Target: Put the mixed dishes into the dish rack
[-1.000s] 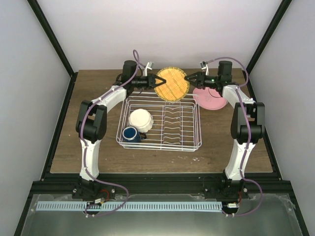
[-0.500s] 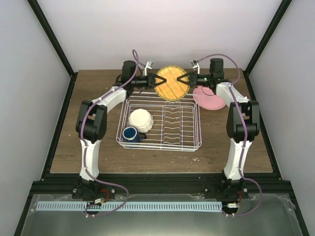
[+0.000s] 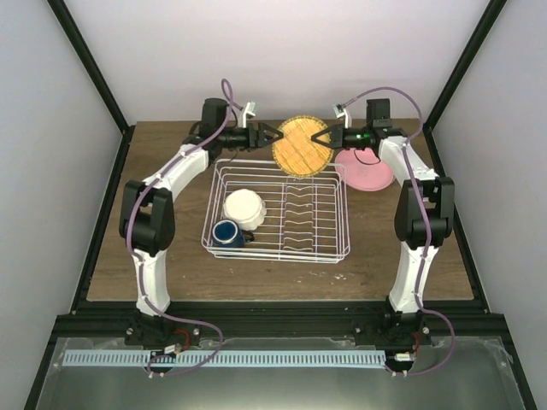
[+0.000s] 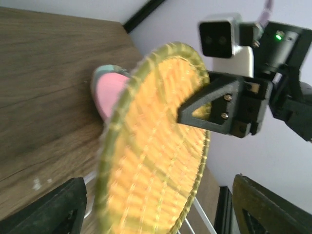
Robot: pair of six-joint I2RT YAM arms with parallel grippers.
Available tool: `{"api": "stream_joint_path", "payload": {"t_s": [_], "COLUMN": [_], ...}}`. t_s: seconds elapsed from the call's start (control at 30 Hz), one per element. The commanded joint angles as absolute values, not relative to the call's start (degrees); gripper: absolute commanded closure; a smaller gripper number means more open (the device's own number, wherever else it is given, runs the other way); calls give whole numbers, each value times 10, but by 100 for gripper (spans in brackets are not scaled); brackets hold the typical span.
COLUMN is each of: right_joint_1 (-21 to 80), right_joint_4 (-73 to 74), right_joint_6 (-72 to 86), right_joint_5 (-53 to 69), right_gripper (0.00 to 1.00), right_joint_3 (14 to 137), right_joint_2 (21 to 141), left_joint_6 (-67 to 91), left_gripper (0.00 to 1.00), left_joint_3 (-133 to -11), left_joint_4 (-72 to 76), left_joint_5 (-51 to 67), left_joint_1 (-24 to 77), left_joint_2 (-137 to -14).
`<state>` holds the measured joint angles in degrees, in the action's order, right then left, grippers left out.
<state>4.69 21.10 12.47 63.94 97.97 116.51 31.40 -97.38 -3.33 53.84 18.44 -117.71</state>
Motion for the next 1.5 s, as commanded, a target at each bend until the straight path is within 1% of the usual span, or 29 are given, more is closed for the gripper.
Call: {"api": "stream_joint_path", "payload": {"t_s": [0.0,0.1,0.2,0.23,0.3,0.4,0.57,0.7,0.77,1.07,1.23,1.47], "right_joint_1": [39,39,47,54,72,89,99,104,104,104,106,123], "right_joint_4": [281,323,340,337,309,236,131,-5,-55,-86,-52,-35], "right_joint_6": [20,-44,-102,-124,-176,-220,-304,-352,-372,-420,-447,-485], "right_joint_5": [580,552,513,486,436,377,372,358,346,367,402,420], "right_gripper": [99,99,99,99,99,99,99,99,99,99,99,99], "right_joint_3": [1027,1041,1025,1011,968,886,764,651,615,623,646,637], "right_joint_2": [1105,1087,1056,1042,1003,941,878,823,811,846,872,876], "left_joint_6": [220,142,72,62,48,41,43,54,57,54,54,57], "left_gripper": [14,8,5,3,2,0,0,0,0,0,0,0], "left_joint_3": [-990,-1020,-1083,-1094,-1098,-1083,-1061,-1039,-1034,-1032,-1032,-1030], "left_joint_4": [-147,-263,-378,-398,-416,-412,-401,-397,-395,-396,-399,-401], "left_joint_5": [463,340,165,112,42,-11,-15,-2,4,4,1,-2], "left_joint_1": [141,125,122,121,119,116,113,112,112,111,110,107], "left_joint_2": [-1119,-1098,-1099,-1099,-1092,-1077,-1066,-1069,-1068,-1068,-1070,-1072]}}
